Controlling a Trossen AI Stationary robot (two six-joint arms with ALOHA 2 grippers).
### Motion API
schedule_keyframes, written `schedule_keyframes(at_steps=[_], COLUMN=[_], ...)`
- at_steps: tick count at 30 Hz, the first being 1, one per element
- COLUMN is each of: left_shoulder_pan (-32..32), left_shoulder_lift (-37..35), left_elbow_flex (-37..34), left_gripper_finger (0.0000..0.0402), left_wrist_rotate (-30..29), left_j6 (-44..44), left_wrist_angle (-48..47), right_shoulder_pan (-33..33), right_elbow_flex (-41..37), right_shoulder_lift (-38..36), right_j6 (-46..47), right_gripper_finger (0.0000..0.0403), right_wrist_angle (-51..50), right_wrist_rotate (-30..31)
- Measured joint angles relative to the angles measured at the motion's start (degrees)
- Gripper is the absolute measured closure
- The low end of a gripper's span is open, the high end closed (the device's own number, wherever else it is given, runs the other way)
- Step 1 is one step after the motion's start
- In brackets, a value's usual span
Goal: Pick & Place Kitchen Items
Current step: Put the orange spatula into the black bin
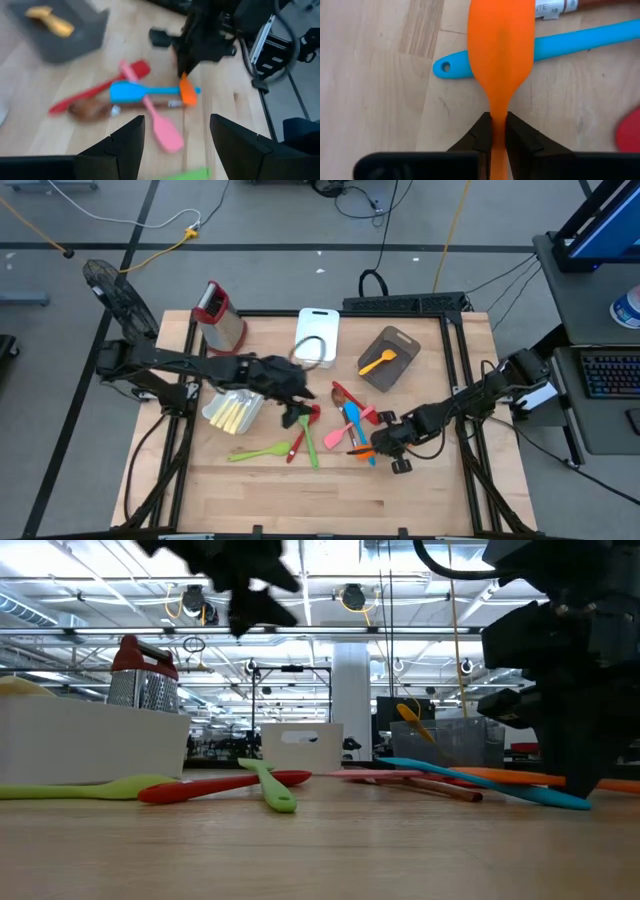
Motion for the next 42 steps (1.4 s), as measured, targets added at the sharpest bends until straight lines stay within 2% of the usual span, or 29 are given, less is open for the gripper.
schedule_keyframes(at_steps=[3, 9, 16, 23, 29, 37, 42], left_shoulder_pan=[-0.4, -3.1, -6.1, -7.2, -7.3, -7.0, -6.5], left_shoulder_lift=[-6.6, -20.7, -34.0, -42.9, -45.7, -46.2, -46.4], left_elbow_flex=[-6.6, -16.9, -24.0, -29.2, -30.4, -30.4, -30.4], left_gripper_finger=[0.0172, 0.0172, 0.0172, 0.0172, 0.0172, 0.0172, 0.0172], left_wrist_rotate=[-3.0, -8.2, -16.6, -18.5, -18.6, -20.5, -21.6], left_j6=[-2.3, -4.4, -4.1, -5.3, -4.2, -0.7, 1.2], left_wrist_angle=[4.0, 3.3, 2.3, 0.8, -3.2, -4.3, -4.9], right_shoulder_pan=[0.0, -0.5, -2.6, -5.4, -8.8, -16.0, -20.0], right_elbow_flex=[0.1, 3.4, 12.6, 21.9, 27.9, 29.4, 29.4], right_shoulder_lift=[-0.1, 0.1, 0.0, -0.1, -1.1, -6.6, -11.1], right_j6=[0.9, 0.8, -1.2, 1.9, 14.5, 49.1, 65.9], right_gripper_finger=[0.038, 0.038, 0.038, 0.038, 0.038, 0.038, 0.038], right_wrist_angle=[0.0, -2.6, -13.9, -22.6, -25.3, -20.5, -20.3], right_wrist_rotate=[-0.2, -3.3, -3.8, -3.7, -3.7, -5.3, -5.7])
